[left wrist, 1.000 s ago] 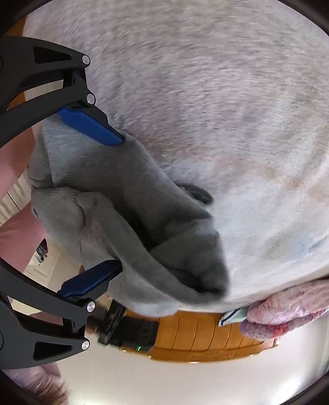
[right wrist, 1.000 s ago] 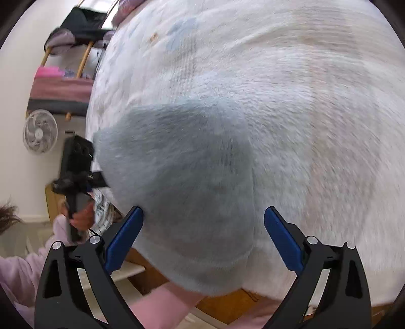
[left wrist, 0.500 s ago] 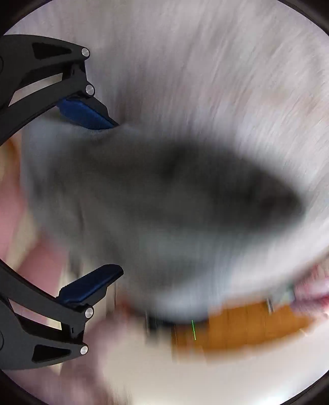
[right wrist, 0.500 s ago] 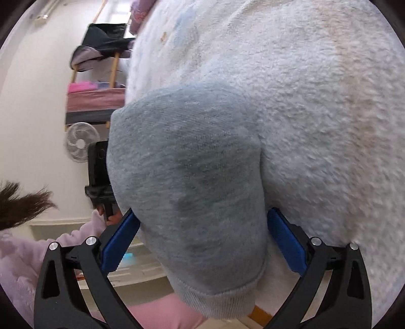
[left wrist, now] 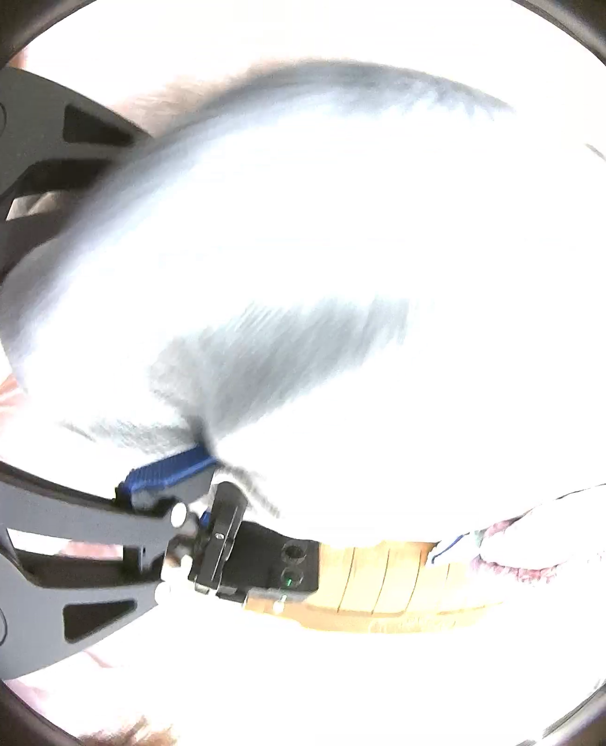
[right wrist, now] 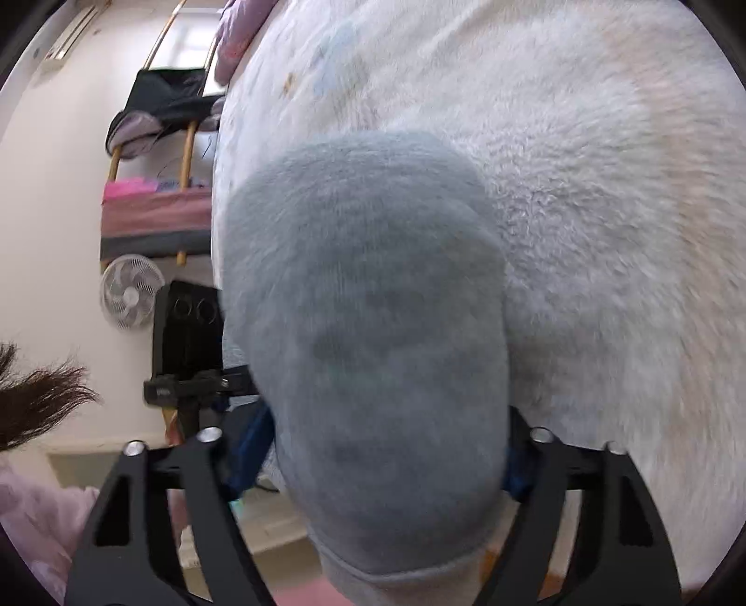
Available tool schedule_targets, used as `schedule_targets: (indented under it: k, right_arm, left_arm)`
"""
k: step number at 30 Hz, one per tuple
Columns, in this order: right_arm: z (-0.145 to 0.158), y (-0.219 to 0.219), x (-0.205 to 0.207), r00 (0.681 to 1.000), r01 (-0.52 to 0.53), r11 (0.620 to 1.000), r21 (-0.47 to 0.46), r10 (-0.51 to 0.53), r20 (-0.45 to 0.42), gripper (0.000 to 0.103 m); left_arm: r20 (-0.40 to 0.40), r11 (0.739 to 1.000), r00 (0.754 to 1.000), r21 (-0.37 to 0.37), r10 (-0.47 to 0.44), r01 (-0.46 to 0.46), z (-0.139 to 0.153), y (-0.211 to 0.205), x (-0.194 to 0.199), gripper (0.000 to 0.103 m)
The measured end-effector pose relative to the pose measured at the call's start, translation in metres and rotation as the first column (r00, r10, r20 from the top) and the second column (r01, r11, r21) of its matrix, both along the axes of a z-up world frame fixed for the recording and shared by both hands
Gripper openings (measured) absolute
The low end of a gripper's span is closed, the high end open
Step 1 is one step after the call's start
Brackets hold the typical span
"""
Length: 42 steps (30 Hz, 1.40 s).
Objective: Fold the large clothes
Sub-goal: 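Grasp the folded bundle with both tools and lift it off the bed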
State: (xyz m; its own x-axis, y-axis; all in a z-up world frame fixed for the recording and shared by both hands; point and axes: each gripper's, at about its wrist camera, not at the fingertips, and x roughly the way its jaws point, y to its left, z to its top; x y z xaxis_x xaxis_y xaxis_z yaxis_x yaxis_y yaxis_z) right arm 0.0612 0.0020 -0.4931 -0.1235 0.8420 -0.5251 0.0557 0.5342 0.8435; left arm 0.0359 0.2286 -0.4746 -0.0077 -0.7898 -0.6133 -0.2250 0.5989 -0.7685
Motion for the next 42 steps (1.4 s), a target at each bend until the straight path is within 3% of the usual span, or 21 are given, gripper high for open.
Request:
schedule_targets:
  k: [3,6,13,17,19,21,25,30,36,42]
  right_arm:
    - [0.017,0.004,-0.001,1.0,0.009,1.0,-0.001,-0.009,-0.003,0.068]
    - [0.046,-0.009,-0.001,0.999,0.043,0.999,-0.007,-0.043,-0.013,0.068]
    - [0.144,-0.056,-0.028,0.985,0.162,0.984,-0.07,-0.157,0.064,0.068]
    - [0.201,-0.094,-0.051,0.956,0.278,0.954,-0.108,-0.265,0.123,0.068]
    - [0.214,-0.116,-0.063,0.938,0.334,0.935,-0.12,-0.317,0.14,0.068]
    - [0.223,-0.138,-0.072,0.918,0.388,0.913,-0.125,-0.372,0.137,0.068]
    - [0.225,-0.18,-0.079,0.883,0.464,0.879,-0.109,-0.451,0.128,0.068]
    - [0.213,-0.253,-0.067,0.866,0.496,0.864,-0.088,-0.486,0.113,0.068]
    - [0.207,-0.372,-0.003,0.87,0.488,0.868,-0.095,-0.474,0.138,0.068]
    - [0.179,-0.493,0.069,0.881,0.468,0.873,-0.138,-0.449,0.149,0.068]
  left_arm:
    - [0.035,0.995,0.998,0.088,-0.049,0.046,0.034,-0.011,0.007,0.052]
    - [0.006,0.996,0.998,0.065,-0.062,0.061,0.061,-0.027,0.019,0.052]
    - [0.081,0.989,0.986,0.012,-0.145,0.144,0.15,-0.089,0.022,0.052]
    - [0.126,0.975,0.968,-0.026,-0.217,0.221,0.202,-0.13,0.02,0.052]
    - [0.14,0.966,0.958,-0.029,-0.252,0.258,0.217,-0.121,-0.001,0.052]
    - [0.135,0.954,0.946,-0.02,-0.294,0.299,0.227,-0.138,-0.001,0.053]
    - [0.146,0.928,0.917,0.013,-0.37,0.372,0.237,-0.173,0.005,0.053]
    - [0.126,0.919,0.91,0.052,-0.395,0.391,0.236,-0.214,0.018,0.052]
    - [0.139,0.933,0.923,0.086,-0.359,0.35,0.237,-0.326,0.061,0.052]
    - [0.136,0.942,0.933,0.099,-0.332,0.321,0.193,-0.443,0.134,0.052]
